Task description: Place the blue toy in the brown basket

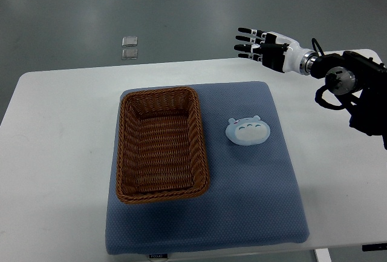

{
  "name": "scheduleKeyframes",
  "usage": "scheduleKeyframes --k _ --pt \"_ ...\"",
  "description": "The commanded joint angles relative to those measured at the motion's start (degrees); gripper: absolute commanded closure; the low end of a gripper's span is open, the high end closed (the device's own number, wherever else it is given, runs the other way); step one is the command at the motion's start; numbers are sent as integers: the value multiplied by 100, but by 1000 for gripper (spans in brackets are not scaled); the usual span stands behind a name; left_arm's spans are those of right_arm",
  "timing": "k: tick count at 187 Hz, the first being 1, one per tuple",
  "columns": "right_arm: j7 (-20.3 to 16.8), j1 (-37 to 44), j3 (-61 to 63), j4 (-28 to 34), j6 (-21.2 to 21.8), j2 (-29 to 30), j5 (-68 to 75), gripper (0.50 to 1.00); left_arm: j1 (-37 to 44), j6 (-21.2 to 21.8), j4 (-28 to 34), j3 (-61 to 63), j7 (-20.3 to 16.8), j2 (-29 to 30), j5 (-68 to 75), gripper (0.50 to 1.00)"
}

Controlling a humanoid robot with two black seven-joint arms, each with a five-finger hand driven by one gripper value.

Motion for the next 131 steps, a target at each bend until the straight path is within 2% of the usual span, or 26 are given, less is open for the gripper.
scheduleKeyframes --k 1,61,90,115,131 --pt "0 0 -2 1 10 0 -1 570 0 0 -8 0 -1 0 -2 500" --pt "0 27 -2 1 -16 -44 -62 570 0 9 19 61 -28 0 -2 500" --pt "18 18 -11 9 204 -141 -422 570 -53 9 36 61 -28 0 -2 500" --pt "483 44 -11 18 309 -158 -1099 572 -53 9 19 61 -28 0 -2 500" --pt "624 62 -11 36 309 -167 -1565 572 -53 9 10 61 -28 0 -2 500"
